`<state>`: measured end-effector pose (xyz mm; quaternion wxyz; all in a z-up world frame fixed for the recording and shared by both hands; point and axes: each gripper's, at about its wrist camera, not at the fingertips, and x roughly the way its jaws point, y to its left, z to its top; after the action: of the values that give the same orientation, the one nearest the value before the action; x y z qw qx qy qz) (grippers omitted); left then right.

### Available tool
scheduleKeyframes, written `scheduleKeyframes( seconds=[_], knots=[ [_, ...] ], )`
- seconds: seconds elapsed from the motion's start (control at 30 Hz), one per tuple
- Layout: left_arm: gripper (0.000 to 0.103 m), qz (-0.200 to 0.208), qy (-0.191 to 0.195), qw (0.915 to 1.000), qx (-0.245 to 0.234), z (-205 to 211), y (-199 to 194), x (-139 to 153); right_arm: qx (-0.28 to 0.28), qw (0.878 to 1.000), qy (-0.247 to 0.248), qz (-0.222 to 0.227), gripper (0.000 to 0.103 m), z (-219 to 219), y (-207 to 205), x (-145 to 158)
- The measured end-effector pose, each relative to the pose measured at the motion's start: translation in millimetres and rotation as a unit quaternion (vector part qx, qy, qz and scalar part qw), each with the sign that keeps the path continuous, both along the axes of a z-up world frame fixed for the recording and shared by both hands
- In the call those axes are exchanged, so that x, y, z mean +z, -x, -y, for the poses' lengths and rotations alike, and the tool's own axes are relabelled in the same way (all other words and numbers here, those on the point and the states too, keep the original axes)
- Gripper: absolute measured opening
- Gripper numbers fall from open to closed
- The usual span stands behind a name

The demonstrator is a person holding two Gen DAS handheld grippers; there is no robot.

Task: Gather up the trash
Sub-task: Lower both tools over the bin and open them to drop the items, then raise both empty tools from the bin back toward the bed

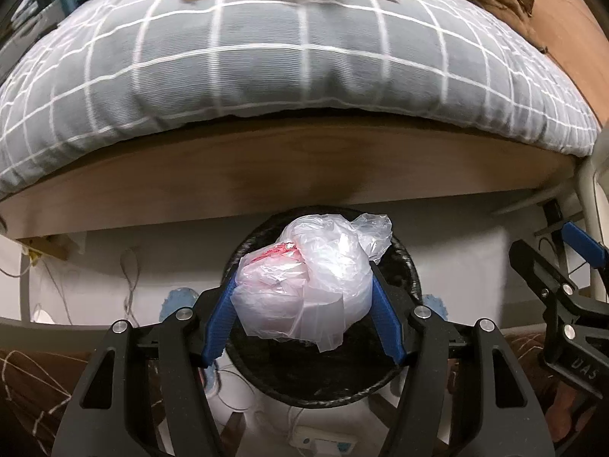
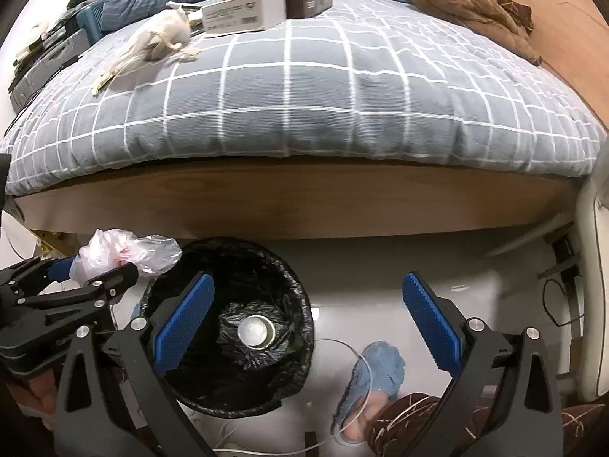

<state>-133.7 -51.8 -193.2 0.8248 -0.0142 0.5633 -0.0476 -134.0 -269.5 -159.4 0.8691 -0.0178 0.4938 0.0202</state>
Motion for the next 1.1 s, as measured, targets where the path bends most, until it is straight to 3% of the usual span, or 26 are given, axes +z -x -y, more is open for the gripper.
scheduleKeyframes(
  seconds=[0.5, 0.6, 0.8, 1.1],
  knots=[
    [0.065, -0.018, -0.010, 0.9995, -0.026, 45, 6, -21, -0.022, 1.000, -0.006, -0.014, 0.095, 30, 9, -8],
    [0.081, -0.022, -0.016, 0.9995, -0.016, 43, 6, -24, -0.021, 1.000, -0.006, -0.013, 0.095, 28, 9, -8],
    [0.092, -0.006, -0.018, 0.9997, -0.015, 40, 3, -13, -0.017, 1.000, -0.003, -0.013, 0.095, 23, 9, -8],
    [0.095, 0.030, -0.012, 0.9995, -0.003, 23, 1, 15, -0.003, 1.000, 0.000, 0.006, 0.095, 6, 5, 5]
  ],
)
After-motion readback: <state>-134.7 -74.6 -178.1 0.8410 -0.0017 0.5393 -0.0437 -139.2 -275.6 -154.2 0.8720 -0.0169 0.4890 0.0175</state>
